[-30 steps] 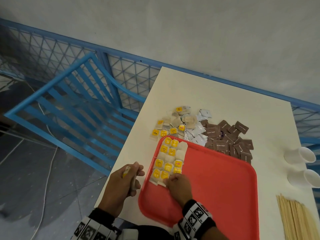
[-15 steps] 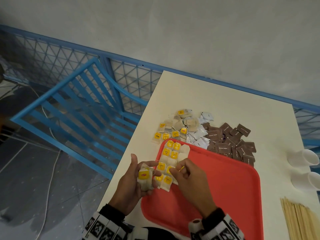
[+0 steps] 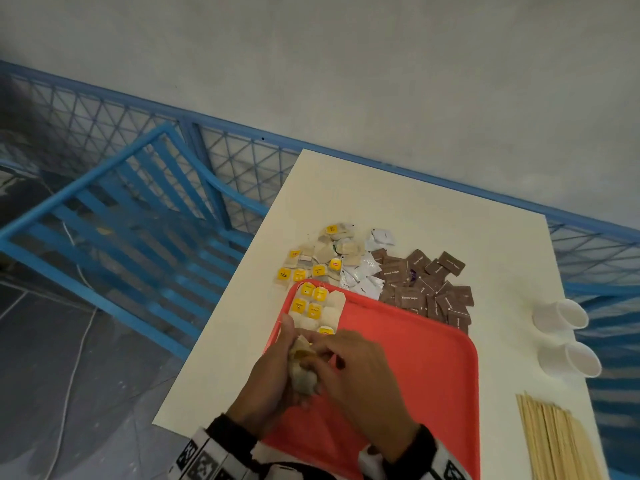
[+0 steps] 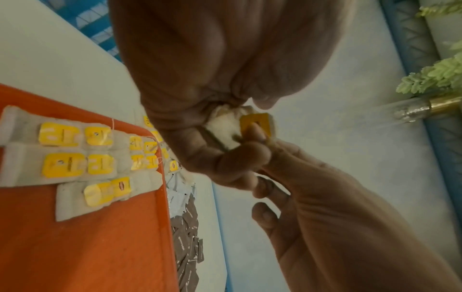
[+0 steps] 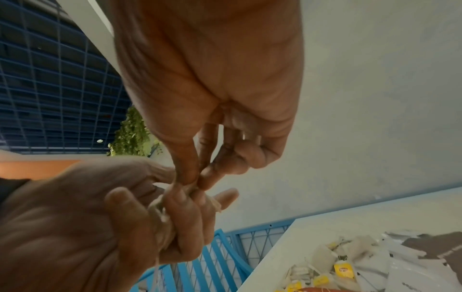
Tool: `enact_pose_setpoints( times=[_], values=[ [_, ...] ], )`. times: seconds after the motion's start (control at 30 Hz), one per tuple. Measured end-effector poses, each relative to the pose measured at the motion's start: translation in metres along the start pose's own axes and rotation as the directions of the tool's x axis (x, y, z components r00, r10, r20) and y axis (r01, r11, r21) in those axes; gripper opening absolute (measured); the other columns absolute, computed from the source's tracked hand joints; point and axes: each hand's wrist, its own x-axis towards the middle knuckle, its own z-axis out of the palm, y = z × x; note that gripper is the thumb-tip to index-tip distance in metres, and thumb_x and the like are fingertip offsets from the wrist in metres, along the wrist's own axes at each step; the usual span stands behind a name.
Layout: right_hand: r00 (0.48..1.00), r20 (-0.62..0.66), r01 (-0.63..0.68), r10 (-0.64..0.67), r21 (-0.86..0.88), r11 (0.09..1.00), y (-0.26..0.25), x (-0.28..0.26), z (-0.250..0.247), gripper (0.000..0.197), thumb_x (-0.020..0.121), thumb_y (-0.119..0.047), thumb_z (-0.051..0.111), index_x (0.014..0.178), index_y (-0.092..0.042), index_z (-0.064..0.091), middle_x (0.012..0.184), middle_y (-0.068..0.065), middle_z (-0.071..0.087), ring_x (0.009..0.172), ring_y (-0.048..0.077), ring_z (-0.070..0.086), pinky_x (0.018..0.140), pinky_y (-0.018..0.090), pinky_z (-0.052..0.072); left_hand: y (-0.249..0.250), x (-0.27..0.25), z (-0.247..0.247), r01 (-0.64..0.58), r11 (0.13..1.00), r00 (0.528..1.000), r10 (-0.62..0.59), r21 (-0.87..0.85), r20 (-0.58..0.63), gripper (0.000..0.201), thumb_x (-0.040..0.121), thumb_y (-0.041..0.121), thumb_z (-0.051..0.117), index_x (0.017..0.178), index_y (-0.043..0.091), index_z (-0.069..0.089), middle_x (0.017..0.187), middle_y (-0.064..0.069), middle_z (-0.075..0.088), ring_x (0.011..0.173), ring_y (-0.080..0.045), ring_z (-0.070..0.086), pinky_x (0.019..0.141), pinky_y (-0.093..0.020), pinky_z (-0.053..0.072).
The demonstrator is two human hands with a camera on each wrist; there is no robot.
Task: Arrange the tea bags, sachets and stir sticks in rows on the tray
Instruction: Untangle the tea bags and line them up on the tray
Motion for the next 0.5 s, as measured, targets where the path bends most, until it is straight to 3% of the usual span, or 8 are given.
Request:
enact_pose_setpoints(
  times=[0.1, 0.23, 0.3, 0.4, 0.5],
  values=[
    [0.994, -0.09, -0.049, 0.06, 0.12, 0.992, 0.006, -0.002, -0.014, 0.007, 0.078, -0.031, 0.073, 0.084, -0.028, 0.073, 0.074, -0.019, 0.066, 0.065, -0.007, 0.05, 0.065, 0.008, 0.033, 0.002, -0.006, 0.009, -0.027, 0.999, 0.999, 0.026, 0.021, 0.036, 0.057, 0.087, 0.062, 0.041, 0.092, 0.015, 0.072, 0.075, -0.015, 0.064, 0.054, -0.022, 0.058, 0.038, -0.023, 0.038],
    [0.982, -0.105, -0.127, 0.155, 0.237, 0.963, 0.014, -0.005, -0.029, 0.008, 0.077, -0.028, 0.079, 0.083, -0.025, 0.075, 0.069, -0.023, 0.063, 0.063, 0.003, 0.056, 0.061, 0.007, 0.035, 0.005, -0.01, 0.015, -0.066, 0.997, 0.994, 0.061, 0.051, 0.095, 0.063, 0.083, 0.062, 0.046, 0.107, 0.009, 0.07, 0.084, -0.016, 0.066, 0.061, -0.023, 0.061, 0.04, -0.024, 0.043],
    [0.982, -0.056, -0.155, 0.182, 0.321, 0.934, 0.014, -0.003, -0.037, 0.006, 0.079, -0.021, 0.08, 0.083, -0.023, 0.075, 0.07, -0.018, 0.064, 0.06, 0.003, 0.054, 0.059, 0.009, 0.035, 0.007, -0.012, 0.018, -0.09, 0.996, 0.988, 0.087, 0.023, 0.127, 0.062, 0.084, 0.061, 0.052, 0.107, 0.005, 0.066, 0.083, -0.017, 0.063, 0.062, -0.023, 0.061, 0.042, -0.026, 0.046],
    [0.97, 0.006, -0.215, 0.244, 0.493, 0.843, 0.013, 0.001, -0.05, 0.009, 0.076, -0.018, 0.082, 0.081, -0.017, 0.074, 0.069, 0.003, 0.068, 0.06, 0.003, 0.055, 0.058, 0.015, 0.04, 0.007, -0.012, 0.017, -0.155, 0.987, 0.973, 0.147, 0.03, 0.175, 0.06, 0.08, 0.05, 0.076, 0.112, 0.002, 0.061, 0.081, -0.016, 0.059, 0.064, -0.021, 0.06, 0.044, -0.027, 0.05],
    [0.963, 0.024, -0.229, 0.27, 0.605, 0.763, 0.012, 0.004, -0.062, 0.012, 0.074, -0.015, 0.082, 0.08, -0.01, 0.073, 0.066, 0.005, 0.067, 0.062, 0.005, 0.056, 0.061, 0.015, 0.044, 0.009, -0.012, 0.013, -0.185, 0.981, 0.954, 0.167, 0.053, 0.25, 0.063, 0.07, 0.044, 0.085, 0.105, 0.0, 0.056, 0.074, -0.017, 0.059, 0.062, -0.019, 0.06, 0.046, -0.027, 0.051]
  ],
)
